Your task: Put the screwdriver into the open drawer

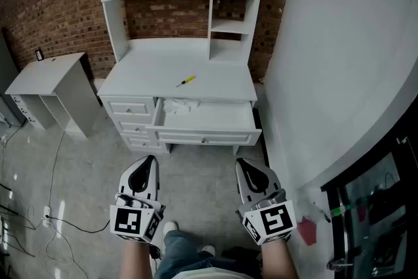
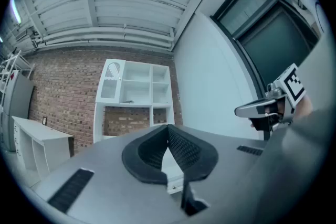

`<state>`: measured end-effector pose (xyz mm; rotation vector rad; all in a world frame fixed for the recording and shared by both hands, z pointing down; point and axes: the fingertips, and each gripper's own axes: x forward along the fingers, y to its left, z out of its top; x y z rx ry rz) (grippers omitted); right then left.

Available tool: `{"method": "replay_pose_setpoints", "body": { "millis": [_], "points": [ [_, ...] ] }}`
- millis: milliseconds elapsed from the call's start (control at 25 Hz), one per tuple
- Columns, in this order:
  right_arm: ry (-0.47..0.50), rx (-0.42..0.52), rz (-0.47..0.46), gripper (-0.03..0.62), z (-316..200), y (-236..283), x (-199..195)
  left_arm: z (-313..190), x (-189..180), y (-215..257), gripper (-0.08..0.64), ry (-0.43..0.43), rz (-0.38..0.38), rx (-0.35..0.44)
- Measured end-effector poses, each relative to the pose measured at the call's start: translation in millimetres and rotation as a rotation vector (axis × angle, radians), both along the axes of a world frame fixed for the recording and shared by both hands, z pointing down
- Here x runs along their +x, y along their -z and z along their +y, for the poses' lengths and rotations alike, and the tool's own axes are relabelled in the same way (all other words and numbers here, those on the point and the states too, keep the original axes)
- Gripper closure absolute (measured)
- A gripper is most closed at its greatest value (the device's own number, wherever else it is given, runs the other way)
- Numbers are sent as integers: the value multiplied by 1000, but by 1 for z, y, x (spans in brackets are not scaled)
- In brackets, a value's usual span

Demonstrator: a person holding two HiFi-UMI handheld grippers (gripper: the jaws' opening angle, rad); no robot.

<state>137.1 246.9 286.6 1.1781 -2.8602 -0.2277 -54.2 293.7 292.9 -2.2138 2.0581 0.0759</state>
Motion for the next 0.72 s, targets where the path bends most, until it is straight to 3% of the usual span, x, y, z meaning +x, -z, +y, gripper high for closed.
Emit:
{"method": "replay_pose_setpoints", "body": {
  "millis": [440,720],
  "points": [
    [0,-8,-6,583,-16,-8,15,-18,17,-5,546,-20,-10,-6],
    [-30,-26,-9,581,-53,-18,9,-60,4,-15,546,-46,16,-27]
  ]
}}
